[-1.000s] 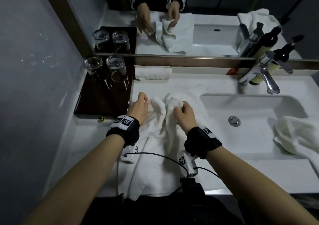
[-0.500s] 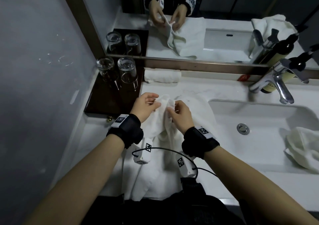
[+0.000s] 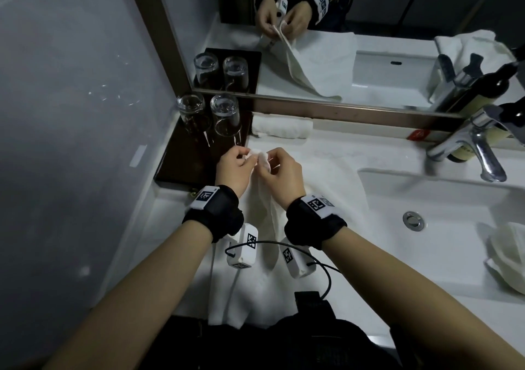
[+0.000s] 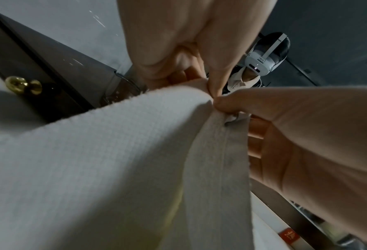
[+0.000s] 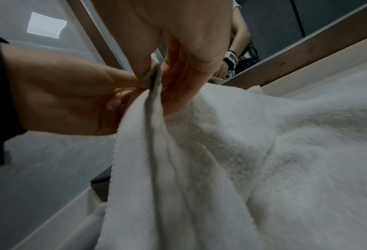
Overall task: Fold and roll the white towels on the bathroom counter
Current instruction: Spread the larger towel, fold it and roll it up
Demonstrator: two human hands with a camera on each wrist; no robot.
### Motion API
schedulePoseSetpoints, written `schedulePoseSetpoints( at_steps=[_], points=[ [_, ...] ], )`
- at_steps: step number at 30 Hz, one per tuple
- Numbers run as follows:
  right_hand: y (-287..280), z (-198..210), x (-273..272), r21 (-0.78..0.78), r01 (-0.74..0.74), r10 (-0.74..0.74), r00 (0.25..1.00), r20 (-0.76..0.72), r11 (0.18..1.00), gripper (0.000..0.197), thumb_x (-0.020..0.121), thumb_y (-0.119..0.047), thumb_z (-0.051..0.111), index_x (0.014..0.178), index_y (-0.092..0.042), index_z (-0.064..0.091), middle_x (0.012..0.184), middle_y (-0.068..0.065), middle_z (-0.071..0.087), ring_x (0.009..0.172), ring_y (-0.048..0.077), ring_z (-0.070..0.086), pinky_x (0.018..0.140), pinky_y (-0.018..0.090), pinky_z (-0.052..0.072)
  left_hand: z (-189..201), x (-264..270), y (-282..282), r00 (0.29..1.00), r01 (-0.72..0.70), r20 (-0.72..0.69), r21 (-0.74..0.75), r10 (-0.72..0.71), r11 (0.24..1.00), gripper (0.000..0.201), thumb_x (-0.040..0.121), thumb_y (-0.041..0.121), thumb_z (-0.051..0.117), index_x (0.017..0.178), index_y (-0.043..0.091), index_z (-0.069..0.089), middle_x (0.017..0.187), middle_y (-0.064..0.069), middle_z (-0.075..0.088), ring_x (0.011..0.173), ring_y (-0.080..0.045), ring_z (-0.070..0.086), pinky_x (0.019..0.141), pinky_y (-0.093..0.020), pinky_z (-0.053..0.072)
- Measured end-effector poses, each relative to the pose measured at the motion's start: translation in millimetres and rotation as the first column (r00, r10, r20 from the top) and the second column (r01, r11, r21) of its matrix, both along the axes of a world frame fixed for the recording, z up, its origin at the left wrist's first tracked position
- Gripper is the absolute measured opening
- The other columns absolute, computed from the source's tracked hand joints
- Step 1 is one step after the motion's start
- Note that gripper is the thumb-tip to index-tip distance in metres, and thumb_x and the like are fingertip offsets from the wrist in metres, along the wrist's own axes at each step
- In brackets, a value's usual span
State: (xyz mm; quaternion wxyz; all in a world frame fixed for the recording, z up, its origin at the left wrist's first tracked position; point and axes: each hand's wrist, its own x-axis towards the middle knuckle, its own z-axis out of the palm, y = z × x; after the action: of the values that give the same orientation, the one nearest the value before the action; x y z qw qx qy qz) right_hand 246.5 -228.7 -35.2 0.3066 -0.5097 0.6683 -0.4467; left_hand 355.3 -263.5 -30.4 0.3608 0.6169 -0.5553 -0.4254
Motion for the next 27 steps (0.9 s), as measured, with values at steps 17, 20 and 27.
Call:
schedulePoseSetpoints(
  at_steps=[17, 20, 27],
  points=[
    [-10, -2, -34, 0.014, -0.145, 0.146, 0.987, -0.074, 0.989, 0.046, 0.086, 0.003, 0.048, 0.13, -0.009, 0.049, 0.125, 0.009, 0.055, 0.112, 0.019, 0.051, 0.096, 0.033, 0.044, -4, 23, -9, 0.981, 0.161, 0.111, 0.022, -0.162, 0.987, 0.02, 0.094, 0.013, 0.049, 0.106, -0.001, 0.059, 0.079, -0.012, 0.056, 0.076, -0.021, 0.049, 0.07, -0.03, 0.039],
    [-24, 1, -55, 0.214, -0.361, 0.406, 0.885, -0.23, 0.908, 0.061, 0.085, -0.001, 0.048, 0.141, -0.019, 0.035, 0.133, 0.007, 0.052, 0.124, 0.023, 0.044, 0.104, 0.04, 0.038, 1, 23, -13, 0.969, 0.218, 0.121, 0.009, -0.217, 0.976, 0.019, 0.095, 0.011, 0.046, 0.105, 0.0, 0.059, 0.081, -0.01, 0.052, 0.075, -0.019, 0.045, 0.069, -0.027, 0.035],
    [-44, -18, -86, 0.245, -0.318, 0.386, 0.866, -0.319, 0.916, 0.023, 0.083, -0.02, 0.064, 0.104, -0.013, 0.057, 0.099, 0.005, 0.063, 0.093, 0.025, 0.056, 0.083, 0.034, 0.043, 4, 28, -25, 0.97, 0.183, 0.161, 0.027, -0.185, 0.983, 0.022, 0.096, 0.012, 0.043, 0.108, -0.001, 0.056, 0.09, -0.017, 0.056, 0.082, -0.027, 0.05, 0.074, -0.036, 0.04]
  ],
)
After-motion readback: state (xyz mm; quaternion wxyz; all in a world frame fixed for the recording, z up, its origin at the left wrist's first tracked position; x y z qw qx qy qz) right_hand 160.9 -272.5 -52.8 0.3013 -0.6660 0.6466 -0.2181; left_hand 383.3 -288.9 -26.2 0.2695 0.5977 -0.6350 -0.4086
